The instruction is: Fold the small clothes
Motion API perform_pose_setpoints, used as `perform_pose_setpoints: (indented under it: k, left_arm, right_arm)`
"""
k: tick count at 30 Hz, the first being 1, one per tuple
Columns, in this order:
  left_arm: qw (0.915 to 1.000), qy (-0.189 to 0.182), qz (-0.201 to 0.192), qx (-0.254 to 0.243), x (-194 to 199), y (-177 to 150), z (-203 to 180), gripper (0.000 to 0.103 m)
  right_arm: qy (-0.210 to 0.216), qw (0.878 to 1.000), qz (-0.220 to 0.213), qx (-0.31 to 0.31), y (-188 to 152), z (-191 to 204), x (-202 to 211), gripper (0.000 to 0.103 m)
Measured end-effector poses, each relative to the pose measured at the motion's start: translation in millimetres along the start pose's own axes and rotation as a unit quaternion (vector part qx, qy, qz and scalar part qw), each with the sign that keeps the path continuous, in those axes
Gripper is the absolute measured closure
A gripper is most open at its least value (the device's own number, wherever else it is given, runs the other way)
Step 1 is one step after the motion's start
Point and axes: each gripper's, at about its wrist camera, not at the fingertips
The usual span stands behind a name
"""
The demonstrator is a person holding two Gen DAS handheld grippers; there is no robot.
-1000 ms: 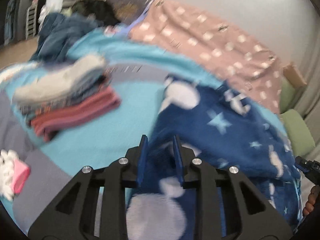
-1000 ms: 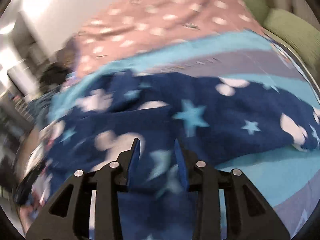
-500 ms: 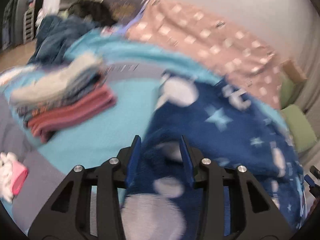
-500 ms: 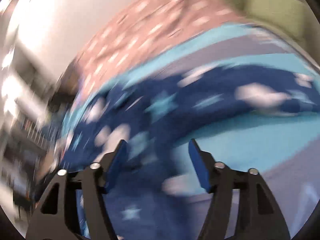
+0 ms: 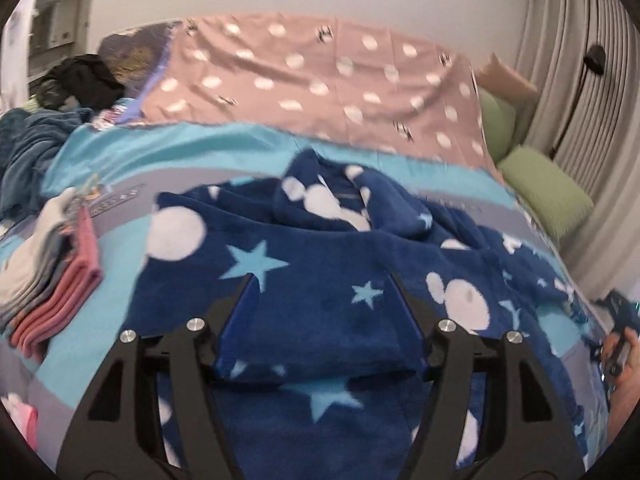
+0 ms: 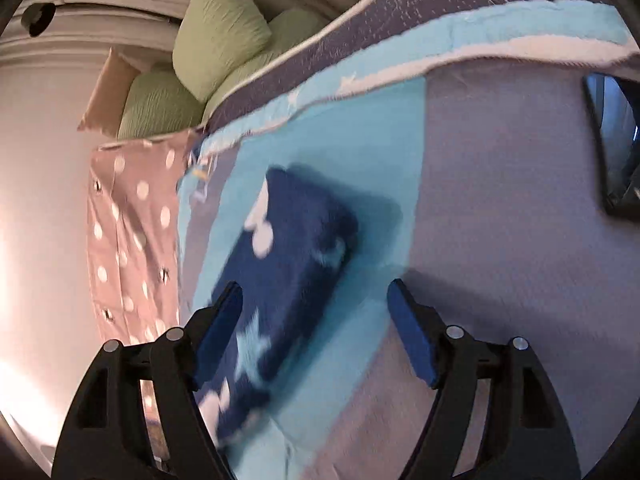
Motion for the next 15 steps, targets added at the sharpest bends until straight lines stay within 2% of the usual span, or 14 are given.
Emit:
perform_pose_setpoints:
  k: [3,8,10,11,12,13,14,15]
  left_arm:
    - [0.9999,0.004,0.014,-0.009,-22.8,0.4,-5.4,0.029]
    - [0.9983,-0.016,0.057,0.001,-58.7,-15.1,-3.3,0.027]
    - [0.9978,-0.028,0.059,0.014,-63.1,-19.7,2.1,0.026]
    - [0.9977,-0.033,0.055,0.021,-61.5,-19.3,4.5,0.026]
    - [0.9976,-0.04,0.048,0.03,-58.7,-19.0,8.5,0.023]
    - [0.9975,-0.044,0.039,0.039,-55.3,-19.7,13.5,0.022]
    - [0.9971,-0.048,0.033,0.049,-52.5,-20.8,18.0,0.022]
    - [0.9966,-0.052,0.029,0.056,-51.0,-21.9,21.3,0.022]
  right_arm:
    - [-0.011,1.0,-0.011,0.021,10.8,14.2,-8.8,0.027]
    - [-0.016,0.999,-0.031,0.028,13.2,20.0,-20.8,0.027]
    - [-0.016,0.999,-0.036,0.022,14.7,24.3,-26.7,0.03]
    - [-0.017,0.999,-0.036,0.014,14.7,27.0,-28.2,0.036]
    - [-0.017,0.999,-0.031,0.011,14.7,31.0,-34.0,0.049]
    - [-0.012,1.0,-0.014,0.013,12.6,38.0,-39.6,0.055]
    - [-0.008,1.0,0.015,0.023,6.0,48.1,-47.3,0.067]
    - [-0.006,0.999,0.03,0.036,-2.4,57.2,-50.8,0.074]
Point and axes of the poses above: each gripper's, at about its wrist camera, not at the fingertips, and x roughly against the way its jaws point, z to its left, y to its top, and after that the axes turned 11 degrees about -x, right-handed
